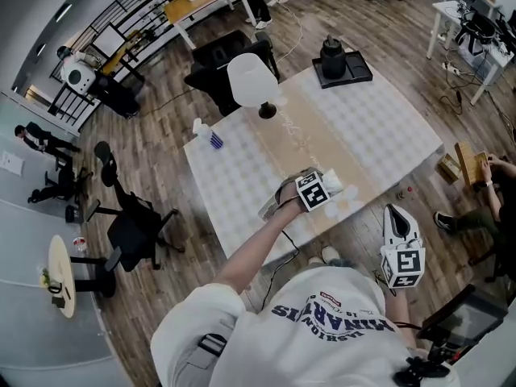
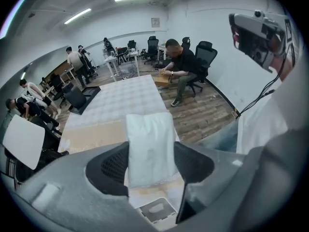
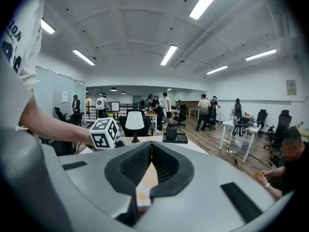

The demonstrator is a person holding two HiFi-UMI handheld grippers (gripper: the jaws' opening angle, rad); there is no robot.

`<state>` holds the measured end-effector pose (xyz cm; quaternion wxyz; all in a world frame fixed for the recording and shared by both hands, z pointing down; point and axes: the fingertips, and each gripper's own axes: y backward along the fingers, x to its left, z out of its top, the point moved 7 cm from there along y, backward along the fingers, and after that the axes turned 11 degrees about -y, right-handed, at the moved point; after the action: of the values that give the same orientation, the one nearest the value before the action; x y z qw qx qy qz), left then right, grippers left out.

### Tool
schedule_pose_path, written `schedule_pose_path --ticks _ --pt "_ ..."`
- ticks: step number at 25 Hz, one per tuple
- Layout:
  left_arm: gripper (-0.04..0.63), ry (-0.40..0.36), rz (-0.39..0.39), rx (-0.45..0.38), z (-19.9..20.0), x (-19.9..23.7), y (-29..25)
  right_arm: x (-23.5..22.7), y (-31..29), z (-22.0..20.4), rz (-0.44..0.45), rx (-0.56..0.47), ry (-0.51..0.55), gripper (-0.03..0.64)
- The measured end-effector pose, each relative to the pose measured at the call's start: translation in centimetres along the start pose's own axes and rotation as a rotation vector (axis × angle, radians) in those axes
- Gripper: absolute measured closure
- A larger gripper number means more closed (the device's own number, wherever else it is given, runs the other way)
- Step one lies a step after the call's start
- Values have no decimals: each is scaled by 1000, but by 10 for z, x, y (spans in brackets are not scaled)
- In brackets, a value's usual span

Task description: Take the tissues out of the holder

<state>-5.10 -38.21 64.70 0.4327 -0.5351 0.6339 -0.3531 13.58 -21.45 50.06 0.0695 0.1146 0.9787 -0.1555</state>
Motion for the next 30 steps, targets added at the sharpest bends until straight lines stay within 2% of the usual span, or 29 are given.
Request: schedule_pose_path --ticks 12,16,21,25,28,30 --pt "304 47 -102 82 -30 -2 -101 -3 7 -1 -42 14 6 609" --pt "304 39 -120 112 -44 -8 -125 -2 9 1 -44 14 13 609" --pt "304 66 -153 152 -68 -19 -149 0 11 0 -44 26 18 609" --pt "290 159 -191 114 -79 -12 -154 2 11 1 -38 33 20 609" --pt "284 180 -248 79 -77 -12 -157 5 6 3 -22 34 25 609" --pt "275 178 -228 80 -78 -10 -157 9 3 5 -6 31 32 609"
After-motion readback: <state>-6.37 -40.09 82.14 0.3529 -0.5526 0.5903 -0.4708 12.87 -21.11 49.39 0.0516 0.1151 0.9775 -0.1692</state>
